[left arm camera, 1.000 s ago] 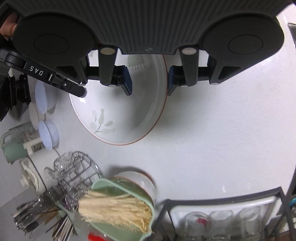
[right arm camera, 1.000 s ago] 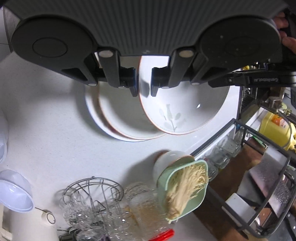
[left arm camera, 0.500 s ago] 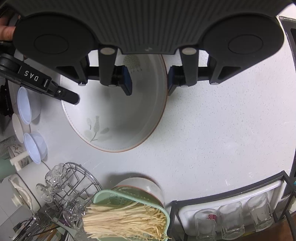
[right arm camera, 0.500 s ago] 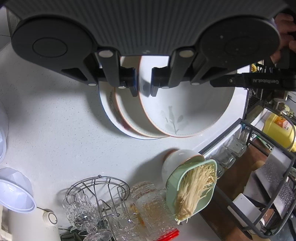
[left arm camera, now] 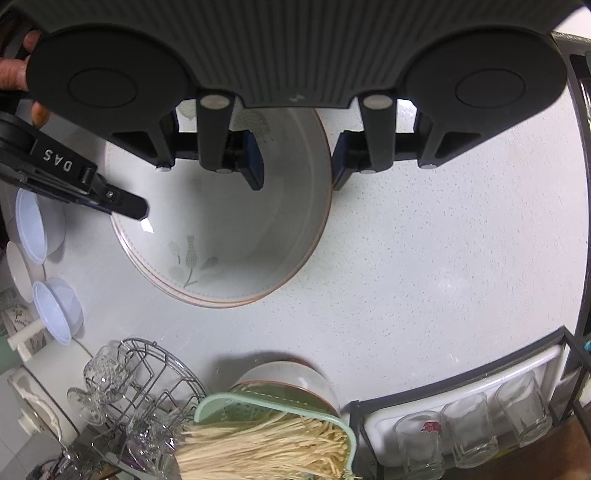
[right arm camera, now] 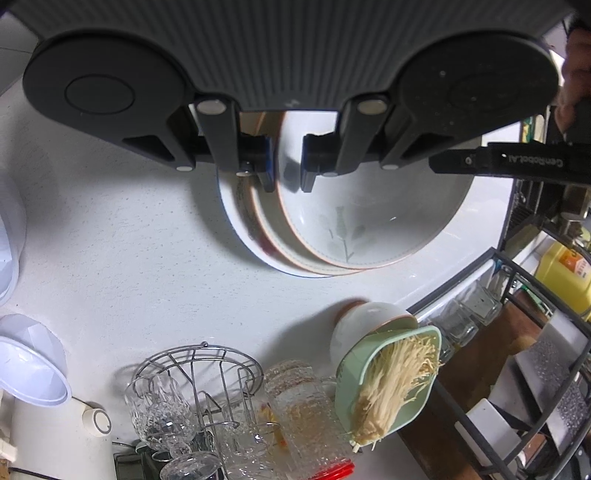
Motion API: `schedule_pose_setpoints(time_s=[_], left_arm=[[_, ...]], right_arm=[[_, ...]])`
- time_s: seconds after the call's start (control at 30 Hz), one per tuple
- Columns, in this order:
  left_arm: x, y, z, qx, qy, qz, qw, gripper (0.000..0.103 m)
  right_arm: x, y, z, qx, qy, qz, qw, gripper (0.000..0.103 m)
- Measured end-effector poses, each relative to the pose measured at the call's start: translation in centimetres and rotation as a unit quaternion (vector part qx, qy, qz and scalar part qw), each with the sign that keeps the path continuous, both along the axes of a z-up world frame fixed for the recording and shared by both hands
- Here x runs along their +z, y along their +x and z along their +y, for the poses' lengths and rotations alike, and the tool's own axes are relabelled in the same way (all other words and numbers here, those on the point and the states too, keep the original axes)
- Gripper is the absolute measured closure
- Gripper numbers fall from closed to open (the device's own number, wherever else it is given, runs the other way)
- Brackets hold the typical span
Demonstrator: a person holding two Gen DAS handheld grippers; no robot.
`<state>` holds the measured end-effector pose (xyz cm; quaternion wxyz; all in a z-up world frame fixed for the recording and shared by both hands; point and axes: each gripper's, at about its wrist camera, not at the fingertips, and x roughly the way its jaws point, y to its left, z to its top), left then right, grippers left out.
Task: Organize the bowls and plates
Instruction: 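Lower the small plate over the stacked plates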
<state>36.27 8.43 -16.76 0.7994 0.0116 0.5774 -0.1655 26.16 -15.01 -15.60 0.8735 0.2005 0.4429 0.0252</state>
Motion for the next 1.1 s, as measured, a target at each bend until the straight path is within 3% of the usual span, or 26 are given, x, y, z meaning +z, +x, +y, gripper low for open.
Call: schedule_pose_setpoints(time_s=[0.3, 0.7, 0.97, 1.1], left_arm=[[0.2, 0.0, -0.7, -0.009, 0.020, -0.008, 0.9997, 0.059], [1.0, -1.7, 0.2, 0.015, 0.015, -0.003, 0.9998, 0.059], [0.8, -2.4, 0.8, 0.052, -0.007, 0.005, 0.9986, 0.059], [1.2, -3.1, 0.4, 0.043, -0.004, -0.004, 0.9991, 0.059]], right_arm=[[0.2, -0.3, -0.1, -0.007, -0.008, -0.016, 1.000, 0.086], [0.1, -1.4, -0.9, -0.030, 0.025, -0.026, 0.999, 0.086], [0.7, -1.8, -1.1, -0.025, 0.016, -0.027, 0.999, 0.086], [0.8, -1.7, -1.1, -0.021, 0.013, -0.023, 0.999, 0.086]])
